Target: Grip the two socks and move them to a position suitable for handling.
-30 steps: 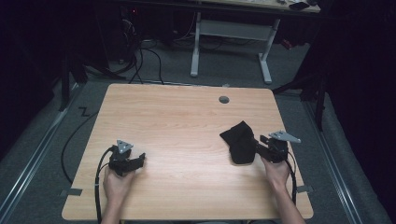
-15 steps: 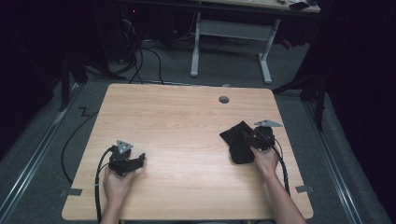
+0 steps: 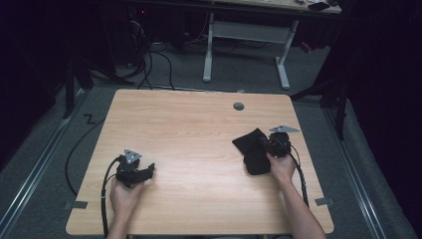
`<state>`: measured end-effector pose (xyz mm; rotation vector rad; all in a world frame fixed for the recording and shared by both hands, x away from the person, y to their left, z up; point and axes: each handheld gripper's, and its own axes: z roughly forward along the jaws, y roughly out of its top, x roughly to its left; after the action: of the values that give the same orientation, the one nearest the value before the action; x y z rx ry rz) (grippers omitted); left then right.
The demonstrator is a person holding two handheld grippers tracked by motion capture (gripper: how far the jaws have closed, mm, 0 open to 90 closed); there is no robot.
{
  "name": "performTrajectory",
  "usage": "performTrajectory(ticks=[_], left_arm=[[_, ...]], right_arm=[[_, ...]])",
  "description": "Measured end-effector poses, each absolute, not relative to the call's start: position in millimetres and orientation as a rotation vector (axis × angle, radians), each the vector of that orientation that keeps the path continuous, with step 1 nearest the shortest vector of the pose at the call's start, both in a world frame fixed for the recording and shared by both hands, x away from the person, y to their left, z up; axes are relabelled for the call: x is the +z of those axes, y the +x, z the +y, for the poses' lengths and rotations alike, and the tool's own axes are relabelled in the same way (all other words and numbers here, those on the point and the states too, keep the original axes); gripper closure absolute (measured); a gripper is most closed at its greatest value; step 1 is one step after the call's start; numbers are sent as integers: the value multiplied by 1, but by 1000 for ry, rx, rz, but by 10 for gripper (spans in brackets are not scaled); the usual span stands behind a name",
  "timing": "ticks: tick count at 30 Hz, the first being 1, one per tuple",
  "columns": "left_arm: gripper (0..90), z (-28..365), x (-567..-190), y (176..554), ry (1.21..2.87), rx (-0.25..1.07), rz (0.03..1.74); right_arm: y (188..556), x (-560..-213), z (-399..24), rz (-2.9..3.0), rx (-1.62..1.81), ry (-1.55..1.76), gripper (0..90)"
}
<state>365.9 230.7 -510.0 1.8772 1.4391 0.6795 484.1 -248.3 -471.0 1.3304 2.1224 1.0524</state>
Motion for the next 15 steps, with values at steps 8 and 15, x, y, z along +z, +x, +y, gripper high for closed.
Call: performTrajectory(ticks=[8,15], left_arm=[[320,231,-510,366,1877,680,1440],[320,231,-510,365,1877,680,1440]], right_arm=[[475,-446,-251,2084,1127,1278,886],[469,-425,-250,2060,1146,1247,887]])
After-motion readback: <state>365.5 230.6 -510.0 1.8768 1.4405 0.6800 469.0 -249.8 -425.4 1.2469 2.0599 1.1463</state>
